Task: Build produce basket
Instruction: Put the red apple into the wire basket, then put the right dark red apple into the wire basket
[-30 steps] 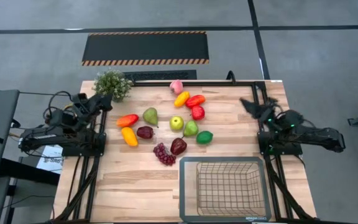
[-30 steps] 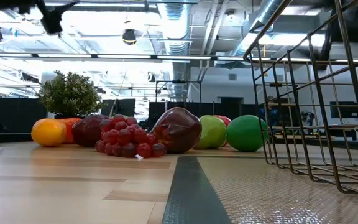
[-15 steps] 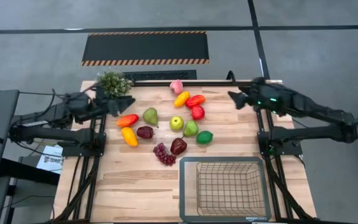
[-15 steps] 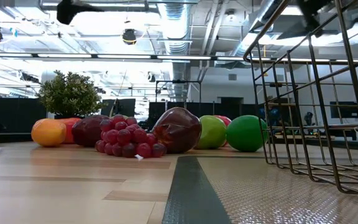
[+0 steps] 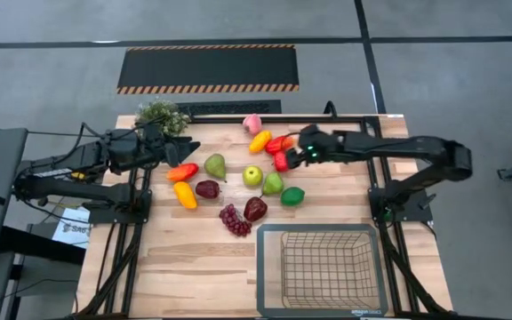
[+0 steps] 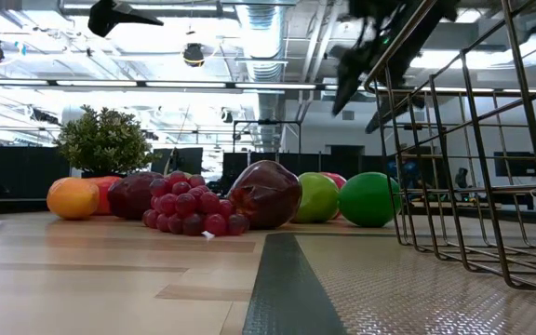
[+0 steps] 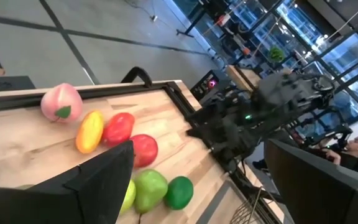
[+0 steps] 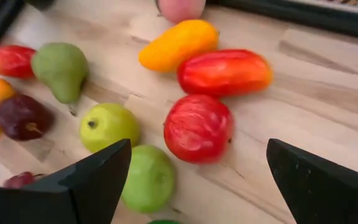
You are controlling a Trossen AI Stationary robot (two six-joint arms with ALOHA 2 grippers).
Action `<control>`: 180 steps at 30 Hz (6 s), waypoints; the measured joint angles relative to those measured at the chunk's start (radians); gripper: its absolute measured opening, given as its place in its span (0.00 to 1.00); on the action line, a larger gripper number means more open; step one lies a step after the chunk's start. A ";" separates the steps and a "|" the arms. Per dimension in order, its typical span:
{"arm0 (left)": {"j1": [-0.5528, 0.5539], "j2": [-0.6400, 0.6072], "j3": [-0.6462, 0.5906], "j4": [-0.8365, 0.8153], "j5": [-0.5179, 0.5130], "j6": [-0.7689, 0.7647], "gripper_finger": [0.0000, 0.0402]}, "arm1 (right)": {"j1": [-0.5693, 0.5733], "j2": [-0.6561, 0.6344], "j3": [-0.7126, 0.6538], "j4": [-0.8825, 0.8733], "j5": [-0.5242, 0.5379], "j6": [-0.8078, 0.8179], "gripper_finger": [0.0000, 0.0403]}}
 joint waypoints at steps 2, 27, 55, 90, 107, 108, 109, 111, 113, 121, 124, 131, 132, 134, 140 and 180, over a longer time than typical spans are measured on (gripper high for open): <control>0.000 0.000 0.000 0.000 0.000 0.000 0.86 | 0.005 0.054 0.000 0.058 -0.002 0.000 0.98; 0.000 0.000 0.000 -0.002 0.000 0.000 0.86 | -0.016 0.368 0.001 0.255 -0.047 -0.016 0.98; 0.000 0.001 0.000 -0.027 -0.002 -0.004 0.86 | -0.015 0.388 0.000 0.268 -0.069 -0.046 0.76; 0.000 0.000 -0.001 -0.025 -0.019 -0.035 0.86 | 0.440 -0.393 0.002 -0.198 -0.493 0.188 0.75; 0.000 0.001 -0.001 -0.028 -0.070 -0.027 0.86 | 1.074 -0.256 0.002 -0.234 -0.357 0.727 0.75; 0.000 0.001 -0.001 -0.028 -0.075 -0.027 0.86 | 1.080 -0.237 0.002 -0.261 -0.357 0.745 0.75; 0.000 0.001 -0.001 -0.028 -0.081 -0.027 0.86 | 1.085 -0.217 0.002 -0.286 -0.357 0.759 0.75; 0.000 0.001 -0.001 -0.028 -0.090 -0.027 0.86 | 1.091 -0.177 0.002 -0.328 -0.356 0.774 0.75; 0.000 0.001 -0.001 -0.028 -0.096 -0.027 0.86 | 1.099 -0.138 0.002 -0.349 -0.356 0.771 0.75; 0.000 0.001 -0.001 -0.028 -0.105 -0.012 0.86 | 1.099 0.011 0.002 -0.296 -0.373 0.549 0.75; 0.000 0.001 -0.001 -0.029 -0.105 -0.012 0.86 | 1.099 0.062 0.002 -0.288 -0.413 0.495 0.75; 0.000 0.001 -0.001 -0.029 -0.105 -0.011 0.86 | 1.115 0.135 0.002 -0.287 -0.456 0.431 0.75; 0.000 0.001 -0.001 -0.029 -0.108 -0.009 0.86 | 1.115 0.142 0.002 -0.287 -0.456 0.420 0.75; 0.000 0.000 -0.001 -0.030 -0.114 -0.004 0.86 | 1.115 0.151 0.001 -0.286 -0.455 0.391 0.75; 0.000 0.001 -0.001 -0.060 -0.115 -0.024 0.86 | 1.115 0.202 0.002 -0.270 -0.501 0.312 0.75; 0.000 0.001 -0.001 -0.074 -0.156 -0.021 0.86 | 0.947 -0.019 0.184 -0.482 -0.556 0.271 0.95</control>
